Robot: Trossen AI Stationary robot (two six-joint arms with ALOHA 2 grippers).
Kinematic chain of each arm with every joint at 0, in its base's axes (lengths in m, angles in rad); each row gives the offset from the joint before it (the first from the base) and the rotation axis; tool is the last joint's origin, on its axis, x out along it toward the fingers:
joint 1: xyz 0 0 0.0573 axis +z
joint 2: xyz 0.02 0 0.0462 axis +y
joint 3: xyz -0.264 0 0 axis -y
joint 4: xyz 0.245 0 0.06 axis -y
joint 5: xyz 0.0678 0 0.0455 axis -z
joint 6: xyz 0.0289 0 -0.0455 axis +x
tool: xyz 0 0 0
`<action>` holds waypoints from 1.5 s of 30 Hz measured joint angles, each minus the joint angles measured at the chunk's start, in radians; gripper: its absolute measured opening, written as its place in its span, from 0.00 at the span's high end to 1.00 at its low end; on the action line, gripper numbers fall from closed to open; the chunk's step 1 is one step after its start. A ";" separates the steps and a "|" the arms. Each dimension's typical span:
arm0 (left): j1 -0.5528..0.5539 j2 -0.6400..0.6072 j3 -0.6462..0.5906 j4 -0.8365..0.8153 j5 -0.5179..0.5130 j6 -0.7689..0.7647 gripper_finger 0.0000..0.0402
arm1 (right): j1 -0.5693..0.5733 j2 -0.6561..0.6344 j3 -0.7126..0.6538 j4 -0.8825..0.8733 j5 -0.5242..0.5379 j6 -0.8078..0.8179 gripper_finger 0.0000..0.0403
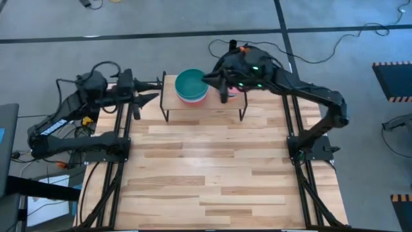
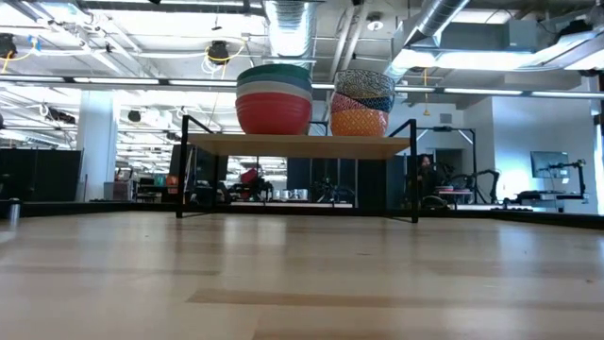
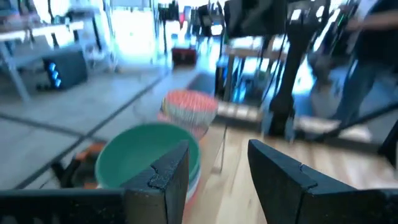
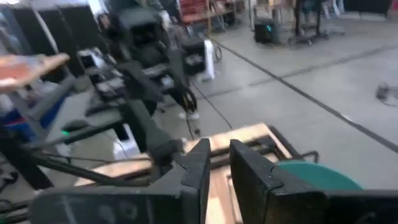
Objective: Place and stack bowls onto a shelf
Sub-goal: Return to Home Position
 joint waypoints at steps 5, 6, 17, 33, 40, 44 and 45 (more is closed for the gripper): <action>0.000 -0.102 -0.222 0.247 0.013 -0.116 0.67 | 0.043 -0.154 -0.226 0.117 -0.003 0.015 0.88; -0.001 -0.118 -0.260 0.261 0.024 -0.137 0.68 | 0.062 -0.190 -0.281 0.152 0.009 0.017 0.92; 0.001 -0.237 -0.375 0.267 -0.070 -0.161 0.92 | 0.139 -0.570 -0.735 0.343 -0.032 0.052 0.96; -0.069 -0.216 -0.507 0.345 0.100 -0.088 1.00 | 0.087 -0.786 -1.034 0.424 0.024 0.070 0.86; -0.104 -0.305 -0.557 0.241 0.093 -0.006 1.00 | 0.145 -0.855 -1.105 0.434 -0.016 -0.062 0.96; -0.158 -0.371 -0.693 0.256 0.016 -0.053 1.00 | 0.176 -0.890 -1.169 0.476 -0.027 -0.069 0.95; -0.170 -0.384 -0.719 0.276 0.012 -0.060 1.00 | 0.181 -0.896 -1.180 0.477 -0.027 -0.070 0.95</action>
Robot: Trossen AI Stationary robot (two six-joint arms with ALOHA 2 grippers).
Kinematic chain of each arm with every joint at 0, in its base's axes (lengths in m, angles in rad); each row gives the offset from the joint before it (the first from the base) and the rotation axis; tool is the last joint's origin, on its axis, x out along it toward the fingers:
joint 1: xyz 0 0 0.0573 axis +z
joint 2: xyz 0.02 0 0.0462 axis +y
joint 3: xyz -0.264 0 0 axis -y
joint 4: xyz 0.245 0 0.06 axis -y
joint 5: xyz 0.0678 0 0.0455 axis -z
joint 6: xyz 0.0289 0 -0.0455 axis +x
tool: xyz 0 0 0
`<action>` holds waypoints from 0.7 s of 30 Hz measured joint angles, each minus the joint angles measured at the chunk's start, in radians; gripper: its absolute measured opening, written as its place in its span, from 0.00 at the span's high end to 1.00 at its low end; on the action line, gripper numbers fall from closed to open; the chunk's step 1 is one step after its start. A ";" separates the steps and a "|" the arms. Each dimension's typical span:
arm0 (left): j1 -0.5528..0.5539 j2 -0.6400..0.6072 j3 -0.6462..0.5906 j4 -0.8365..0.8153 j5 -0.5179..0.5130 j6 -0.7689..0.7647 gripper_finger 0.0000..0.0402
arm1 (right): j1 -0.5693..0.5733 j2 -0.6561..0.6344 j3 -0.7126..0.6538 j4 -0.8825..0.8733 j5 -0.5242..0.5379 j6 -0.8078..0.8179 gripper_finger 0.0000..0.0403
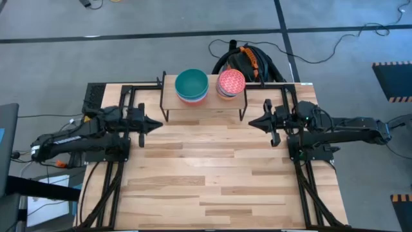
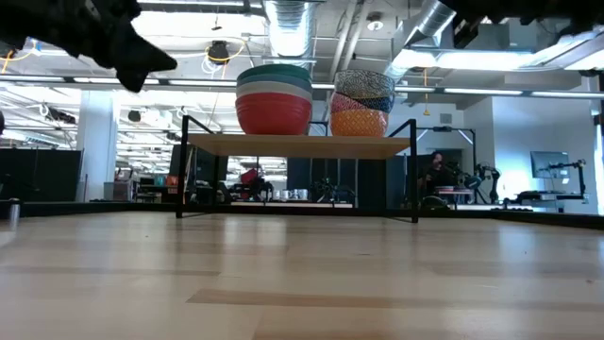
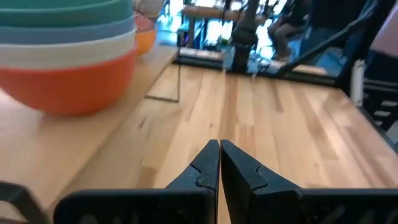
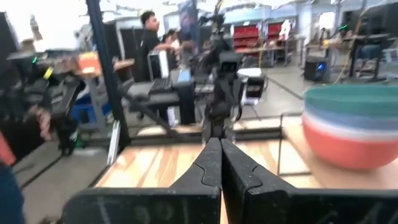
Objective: Place and stack bowls onto a shelf
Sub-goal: Return to Home Position
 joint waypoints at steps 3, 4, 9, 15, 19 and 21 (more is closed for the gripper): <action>-0.026 -0.038 -0.035 0.058 -0.008 -0.003 1.00 | 0.004 -0.015 -0.035 -0.004 -0.004 -0.027 0.95; -0.030 -0.050 -0.039 0.056 -0.014 0.012 1.00 | 0.003 -0.022 -0.046 -0.001 -0.004 -0.040 0.95; -0.028 -0.146 -0.041 0.048 -0.030 0.129 1.00 | -0.043 -0.057 -0.118 0.073 -0.033 -0.076 0.95; -0.018 -0.265 -0.077 -0.023 -0.065 0.115 1.00 | -0.152 -0.074 -0.216 0.163 -0.142 0.043 0.95; -0.018 -0.277 -0.157 0.094 -0.093 0.082 1.00 | -0.191 -0.069 -0.266 0.275 -0.210 0.083 0.95; -0.018 -0.277 -0.189 0.150 -0.102 0.084 1.00 | -0.191 -0.069 -0.292 0.310 -0.225 0.085 0.95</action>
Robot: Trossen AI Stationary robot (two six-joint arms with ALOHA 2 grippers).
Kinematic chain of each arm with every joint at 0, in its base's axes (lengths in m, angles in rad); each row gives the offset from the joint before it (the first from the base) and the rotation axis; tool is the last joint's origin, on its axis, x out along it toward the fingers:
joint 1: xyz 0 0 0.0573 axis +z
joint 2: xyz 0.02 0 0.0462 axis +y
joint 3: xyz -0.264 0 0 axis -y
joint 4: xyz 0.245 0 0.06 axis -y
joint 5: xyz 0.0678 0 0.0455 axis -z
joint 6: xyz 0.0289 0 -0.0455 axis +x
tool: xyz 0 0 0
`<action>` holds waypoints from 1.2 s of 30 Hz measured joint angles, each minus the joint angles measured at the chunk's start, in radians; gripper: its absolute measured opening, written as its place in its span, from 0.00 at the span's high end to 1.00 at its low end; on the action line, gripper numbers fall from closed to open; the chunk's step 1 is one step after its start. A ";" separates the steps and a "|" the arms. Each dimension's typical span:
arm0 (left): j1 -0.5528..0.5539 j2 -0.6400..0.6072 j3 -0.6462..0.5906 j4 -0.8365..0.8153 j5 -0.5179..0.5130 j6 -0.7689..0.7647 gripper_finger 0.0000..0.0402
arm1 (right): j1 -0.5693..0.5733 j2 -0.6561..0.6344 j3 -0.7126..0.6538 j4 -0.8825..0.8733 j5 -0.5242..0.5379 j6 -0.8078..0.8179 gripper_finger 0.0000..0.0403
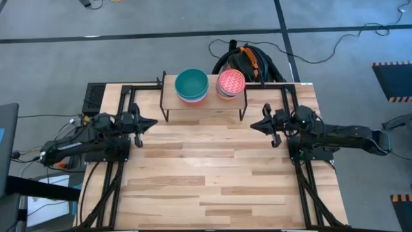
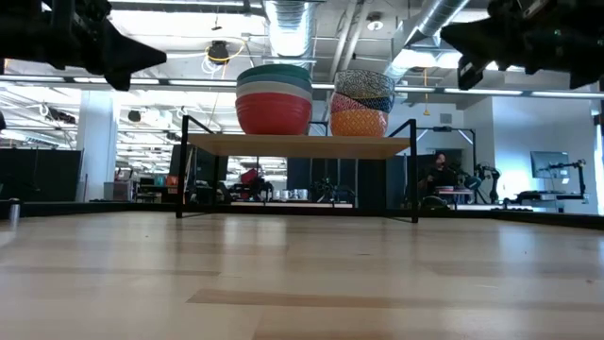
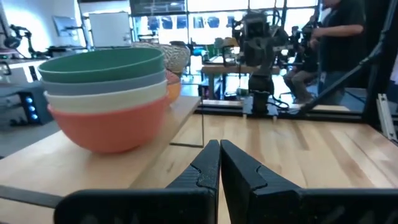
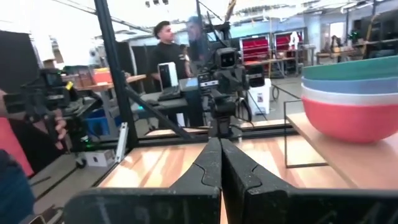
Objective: Place and stack bowls onto a shelf
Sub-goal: Return to Home Position
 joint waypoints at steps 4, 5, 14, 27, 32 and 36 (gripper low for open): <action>0.000 -0.005 -0.014 0.019 0.036 -0.008 1.00 | -0.005 -0.010 -0.052 0.047 -0.007 0.038 0.96; 0.000 -0.012 -0.014 0.016 0.049 -0.009 1.00 | -0.005 -0.017 -0.058 0.038 -0.008 0.055 0.96; -0.002 -0.093 -0.014 -0.046 0.045 -0.032 1.00 | -0.003 -0.229 -0.058 -0.197 -0.009 0.097 0.96; -0.095 -0.093 -0.182 0.173 -0.024 -0.095 1.00 | 0.107 -0.426 -0.058 -0.463 0.094 0.083 0.96; -0.095 -0.093 -0.183 0.166 -0.026 -0.069 1.00 | 0.147 -0.428 -0.097 -0.384 0.134 0.025 0.96; -0.095 -0.093 -0.183 0.141 -0.030 -0.048 1.00 | 0.161 -0.427 -0.196 -0.263 0.133 0.061 0.95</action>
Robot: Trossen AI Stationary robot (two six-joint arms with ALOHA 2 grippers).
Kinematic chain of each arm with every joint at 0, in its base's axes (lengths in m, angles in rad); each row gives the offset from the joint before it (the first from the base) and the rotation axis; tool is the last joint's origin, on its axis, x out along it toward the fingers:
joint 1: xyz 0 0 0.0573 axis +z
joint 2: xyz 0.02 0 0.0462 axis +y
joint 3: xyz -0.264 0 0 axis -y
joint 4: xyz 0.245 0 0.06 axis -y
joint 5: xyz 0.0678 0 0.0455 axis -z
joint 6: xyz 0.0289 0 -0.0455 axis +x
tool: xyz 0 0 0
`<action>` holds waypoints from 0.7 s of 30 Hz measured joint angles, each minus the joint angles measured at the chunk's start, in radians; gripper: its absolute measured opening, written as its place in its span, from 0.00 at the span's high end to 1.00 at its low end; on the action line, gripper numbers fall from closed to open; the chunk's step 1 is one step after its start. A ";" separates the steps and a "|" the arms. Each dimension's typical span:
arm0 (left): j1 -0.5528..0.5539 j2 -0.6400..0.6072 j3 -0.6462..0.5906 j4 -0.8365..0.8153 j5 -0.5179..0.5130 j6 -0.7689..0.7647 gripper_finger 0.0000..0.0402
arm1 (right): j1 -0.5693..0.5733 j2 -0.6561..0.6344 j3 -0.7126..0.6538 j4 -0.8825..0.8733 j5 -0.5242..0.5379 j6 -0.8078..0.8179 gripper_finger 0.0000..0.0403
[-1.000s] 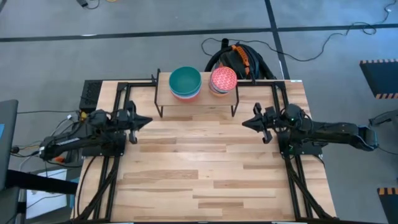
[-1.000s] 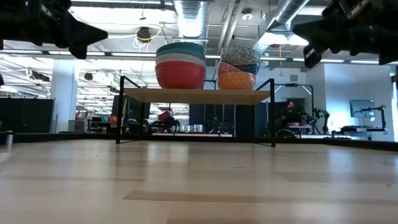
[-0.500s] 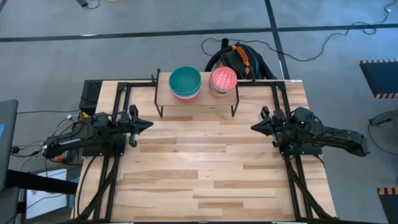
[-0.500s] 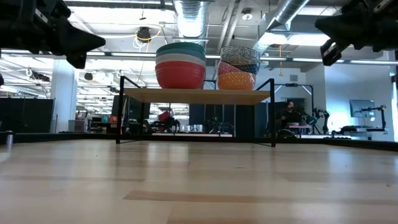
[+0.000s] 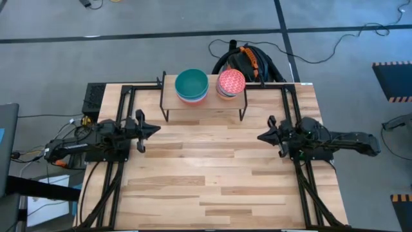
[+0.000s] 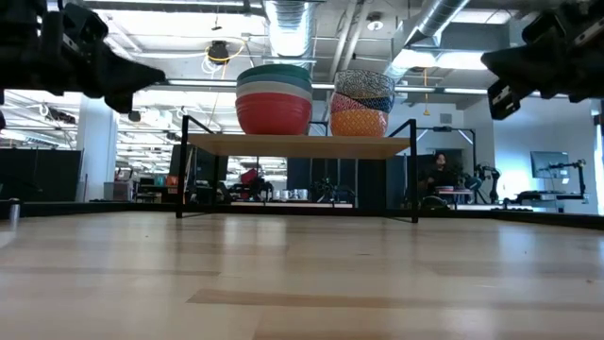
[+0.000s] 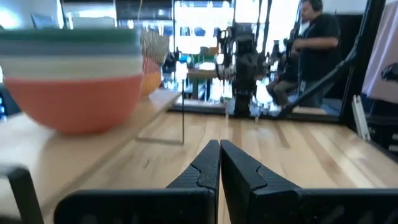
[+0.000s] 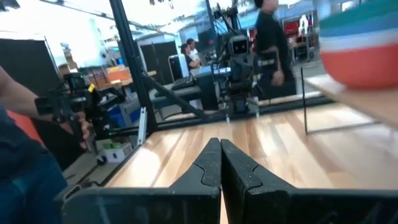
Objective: Place and stack bowls onto a shelf
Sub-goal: Return to Home Position
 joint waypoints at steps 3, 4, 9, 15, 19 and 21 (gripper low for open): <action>0.000 0.001 0.000 -0.034 -0.001 0.003 1.00 | 0.000 -0.003 -0.006 -0.006 -0.002 0.012 0.95; 0.000 0.000 -0.001 -0.037 -0.004 0.009 1.00 | 0.000 -0.001 -0.006 -0.007 -0.004 0.003 0.95; -0.002 0.002 -0.002 -0.077 -0.004 0.006 1.00 | -0.002 -0.014 -0.006 -0.007 -0.004 -0.040 0.95; -0.038 0.004 -0.003 -0.114 0.004 -0.024 1.00 | -0.002 -0.013 -0.006 -0.010 -0.007 -0.044 0.93; -0.056 0.004 -0.004 -0.110 0.004 -0.060 1.00 | -0.002 -0.013 -0.006 -0.009 -0.008 -0.044 0.92; -0.058 0.005 -0.004 -0.112 -0.005 -0.061 1.00 | -0.002 -0.013 -0.006 -0.013 -0.008 -0.044 0.92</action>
